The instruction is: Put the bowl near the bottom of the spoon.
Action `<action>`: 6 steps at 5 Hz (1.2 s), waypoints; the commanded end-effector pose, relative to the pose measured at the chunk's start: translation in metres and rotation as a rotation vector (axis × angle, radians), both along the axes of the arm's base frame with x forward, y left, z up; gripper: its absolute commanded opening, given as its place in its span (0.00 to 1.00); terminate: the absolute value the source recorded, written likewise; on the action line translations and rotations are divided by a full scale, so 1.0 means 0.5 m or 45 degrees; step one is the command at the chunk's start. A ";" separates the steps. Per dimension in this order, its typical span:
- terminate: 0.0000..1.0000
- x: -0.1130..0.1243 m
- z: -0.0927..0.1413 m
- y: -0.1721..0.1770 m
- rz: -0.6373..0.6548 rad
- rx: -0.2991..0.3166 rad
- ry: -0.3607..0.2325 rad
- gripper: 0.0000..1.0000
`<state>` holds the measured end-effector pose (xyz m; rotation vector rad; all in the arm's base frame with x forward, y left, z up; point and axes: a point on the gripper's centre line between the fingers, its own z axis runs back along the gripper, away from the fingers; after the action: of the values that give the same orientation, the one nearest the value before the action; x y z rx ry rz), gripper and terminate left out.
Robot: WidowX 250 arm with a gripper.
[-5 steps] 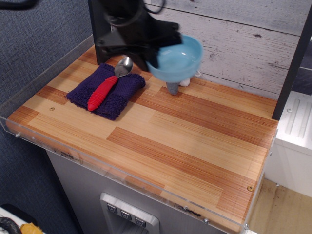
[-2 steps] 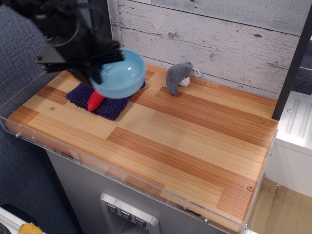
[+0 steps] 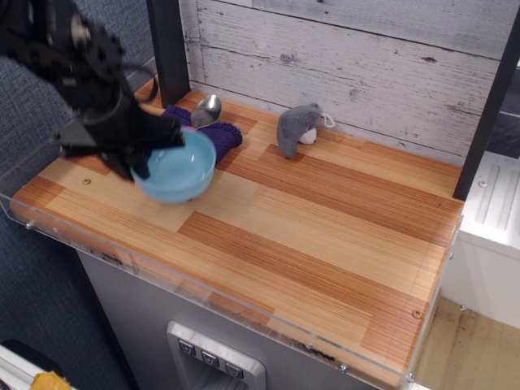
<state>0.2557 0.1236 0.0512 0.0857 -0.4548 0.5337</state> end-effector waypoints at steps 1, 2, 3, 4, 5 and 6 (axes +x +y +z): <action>0.00 -0.013 -0.040 0.009 -0.083 0.034 0.062 0.00; 0.00 -0.021 -0.062 0.005 -0.113 0.021 0.115 0.00; 0.00 -0.025 -0.056 0.010 -0.087 0.035 0.111 1.00; 0.00 -0.024 -0.049 0.015 -0.080 0.036 0.115 1.00; 0.00 -0.024 -0.046 0.017 -0.071 0.041 0.110 1.00; 0.00 -0.022 -0.036 0.018 -0.054 0.048 0.094 1.00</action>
<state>0.2476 0.1273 0.0194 0.1120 -0.3512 0.4775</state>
